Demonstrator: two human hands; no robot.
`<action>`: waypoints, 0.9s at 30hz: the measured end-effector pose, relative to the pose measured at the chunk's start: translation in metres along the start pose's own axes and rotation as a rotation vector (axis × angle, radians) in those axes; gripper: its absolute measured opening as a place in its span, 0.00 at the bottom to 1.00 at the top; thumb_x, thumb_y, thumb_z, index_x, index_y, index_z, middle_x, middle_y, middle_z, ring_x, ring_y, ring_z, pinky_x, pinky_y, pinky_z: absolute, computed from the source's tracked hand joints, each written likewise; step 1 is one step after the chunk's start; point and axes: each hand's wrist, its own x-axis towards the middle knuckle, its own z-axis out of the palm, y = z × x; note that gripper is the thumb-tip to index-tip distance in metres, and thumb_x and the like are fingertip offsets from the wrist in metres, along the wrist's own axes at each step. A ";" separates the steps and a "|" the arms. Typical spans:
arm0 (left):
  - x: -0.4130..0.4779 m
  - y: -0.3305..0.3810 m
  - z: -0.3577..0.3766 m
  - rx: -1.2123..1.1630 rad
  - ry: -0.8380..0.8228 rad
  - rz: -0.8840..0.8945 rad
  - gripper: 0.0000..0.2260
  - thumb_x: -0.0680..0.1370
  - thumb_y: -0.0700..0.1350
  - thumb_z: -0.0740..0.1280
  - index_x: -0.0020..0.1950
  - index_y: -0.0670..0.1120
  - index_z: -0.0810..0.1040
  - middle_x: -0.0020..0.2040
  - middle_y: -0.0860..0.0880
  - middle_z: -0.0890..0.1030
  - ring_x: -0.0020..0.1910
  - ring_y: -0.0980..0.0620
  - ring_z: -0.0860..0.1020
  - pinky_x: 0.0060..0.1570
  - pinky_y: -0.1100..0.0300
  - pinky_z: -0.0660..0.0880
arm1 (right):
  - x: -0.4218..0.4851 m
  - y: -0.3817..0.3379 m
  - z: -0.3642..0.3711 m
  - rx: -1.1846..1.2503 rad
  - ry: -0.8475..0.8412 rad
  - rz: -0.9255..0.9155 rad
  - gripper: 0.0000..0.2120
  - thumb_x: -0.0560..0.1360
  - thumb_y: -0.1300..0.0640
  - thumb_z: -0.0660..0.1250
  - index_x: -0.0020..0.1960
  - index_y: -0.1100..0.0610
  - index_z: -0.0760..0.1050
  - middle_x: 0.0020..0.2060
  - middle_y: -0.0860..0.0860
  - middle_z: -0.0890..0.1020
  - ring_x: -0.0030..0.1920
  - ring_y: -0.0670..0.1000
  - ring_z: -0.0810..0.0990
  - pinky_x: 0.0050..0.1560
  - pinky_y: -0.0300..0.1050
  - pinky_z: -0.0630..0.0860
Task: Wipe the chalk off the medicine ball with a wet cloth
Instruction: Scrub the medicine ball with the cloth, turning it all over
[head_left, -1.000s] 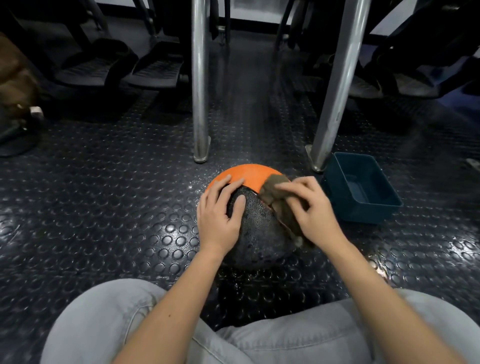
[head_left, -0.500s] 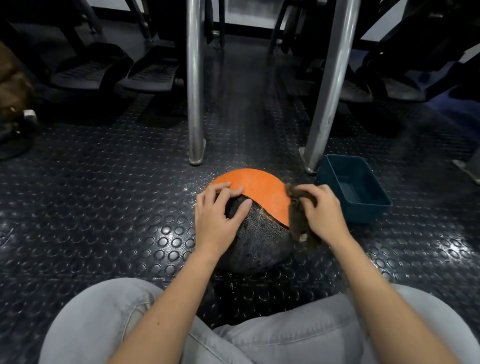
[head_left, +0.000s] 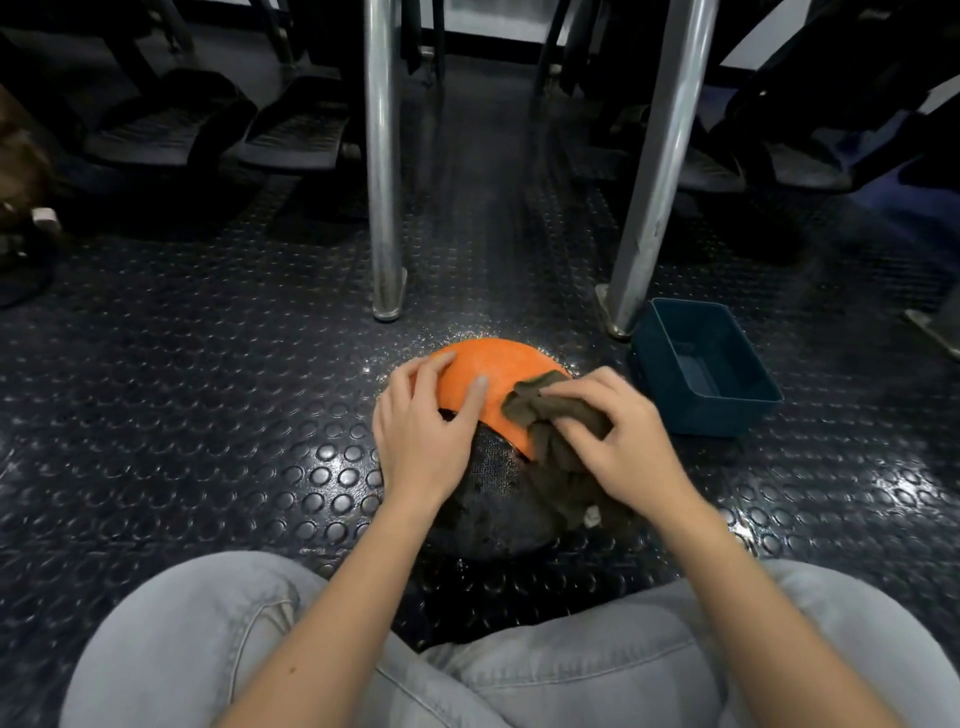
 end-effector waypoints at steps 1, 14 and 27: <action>0.001 0.001 -0.001 -0.006 -0.011 0.003 0.20 0.77 0.60 0.62 0.67 0.56 0.71 0.64 0.55 0.68 0.66 0.52 0.65 0.70 0.49 0.58 | 0.007 0.010 -0.002 -0.017 0.010 0.096 0.14 0.73 0.62 0.66 0.57 0.51 0.78 0.49 0.47 0.78 0.51 0.43 0.75 0.56 0.36 0.70; -0.002 0.003 -0.003 -0.028 -0.041 0.040 0.26 0.71 0.67 0.57 0.66 0.59 0.72 0.59 0.62 0.65 0.59 0.60 0.62 0.66 0.48 0.63 | 0.021 0.028 -0.003 -0.172 0.022 0.486 0.11 0.76 0.63 0.64 0.56 0.52 0.79 0.53 0.51 0.75 0.56 0.50 0.73 0.59 0.43 0.68; 0.002 0.004 -0.002 -0.080 -0.059 0.026 0.30 0.66 0.72 0.54 0.63 0.60 0.73 0.56 0.62 0.67 0.57 0.60 0.64 0.63 0.51 0.66 | 0.025 0.032 -0.004 -0.185 -0.016 0.516 0.11 0.78 0.61 0.62 0.58 0.52 0.77 0.53 0.52 0.74 0.57 0.54 0.74 0.54 0.42 0.66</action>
